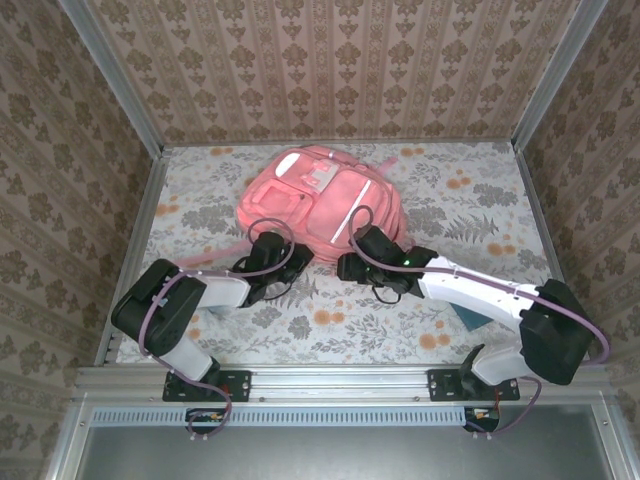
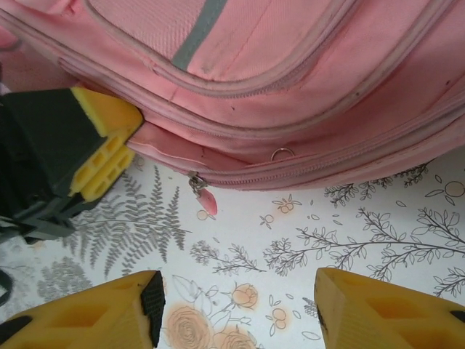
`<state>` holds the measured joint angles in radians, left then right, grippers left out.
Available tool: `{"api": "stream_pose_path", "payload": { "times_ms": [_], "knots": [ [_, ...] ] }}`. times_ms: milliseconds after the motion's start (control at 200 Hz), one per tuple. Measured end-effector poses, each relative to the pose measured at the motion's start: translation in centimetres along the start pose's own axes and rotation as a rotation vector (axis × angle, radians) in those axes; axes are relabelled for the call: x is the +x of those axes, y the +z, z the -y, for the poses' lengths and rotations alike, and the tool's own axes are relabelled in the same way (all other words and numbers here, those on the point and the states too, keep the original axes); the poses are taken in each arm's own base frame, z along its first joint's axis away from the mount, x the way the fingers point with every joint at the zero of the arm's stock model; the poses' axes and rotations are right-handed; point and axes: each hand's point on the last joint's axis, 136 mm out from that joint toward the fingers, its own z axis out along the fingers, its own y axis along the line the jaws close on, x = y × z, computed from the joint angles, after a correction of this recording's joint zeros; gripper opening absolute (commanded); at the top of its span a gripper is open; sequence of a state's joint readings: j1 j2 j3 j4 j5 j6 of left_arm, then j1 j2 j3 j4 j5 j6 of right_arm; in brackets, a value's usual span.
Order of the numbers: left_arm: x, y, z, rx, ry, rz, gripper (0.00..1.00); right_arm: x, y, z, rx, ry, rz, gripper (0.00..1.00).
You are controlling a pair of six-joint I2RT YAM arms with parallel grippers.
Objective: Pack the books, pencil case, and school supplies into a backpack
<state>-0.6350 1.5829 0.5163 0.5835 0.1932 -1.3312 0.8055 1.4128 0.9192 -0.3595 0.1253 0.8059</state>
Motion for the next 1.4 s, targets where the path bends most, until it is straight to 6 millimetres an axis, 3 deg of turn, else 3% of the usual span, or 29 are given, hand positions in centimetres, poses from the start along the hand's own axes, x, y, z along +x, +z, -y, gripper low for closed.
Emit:
{"api": "stream_pose_path", "payload": {
  "times_ms": [175, 335, 585, 845, 1070, 1310, 1400],
  "knots": [
    [0.5, 0.2, 0.7, 0.009, 0.012, -0.025, 0.13, 1.9, 1.9, -0.3, 0.085, -0.089, -0.044, 0.52],
    [0.8, 0.2, 1.0, 0.016, 0.019, -0.044, 0.12, 2.4, 3.1, -1.5, 0.118, -0.132, -0.046, 0.47],
    [0.9, 0.2, 1.1, 0.016, 0.023, -0.048, 0.12, 2.1, 5.0, -0.3, 0.213, -0.135, -0.025, 0.41],
    [0.9, 0.2, 1.0, 0.013, 0.023, -0.049, 0.12, 1.3, 6.9, -1.3, 0.208, -0.151, -0.001, 0.32],
    [1.1, 0.2, 0.9, 0.007, 0.022, -0.054, 0.11, 0.3, 7.8, -1.1, 0.247, -0.151, 0.032, 0.26],
    [1.2, 0.1, 0.6, -0.004, 0.019, -0.058, 0.08, -0.2, 7.8, -0.5, 0.287, -0.161, 0.052, 0.07],
    [1.2, 0.0, 0.6, -0.016, 0.024, -0.060, 0.05, -0.2, 7.7, -0.1, 0.309, -0.161, 0.056, 0.04]
  ]
}}
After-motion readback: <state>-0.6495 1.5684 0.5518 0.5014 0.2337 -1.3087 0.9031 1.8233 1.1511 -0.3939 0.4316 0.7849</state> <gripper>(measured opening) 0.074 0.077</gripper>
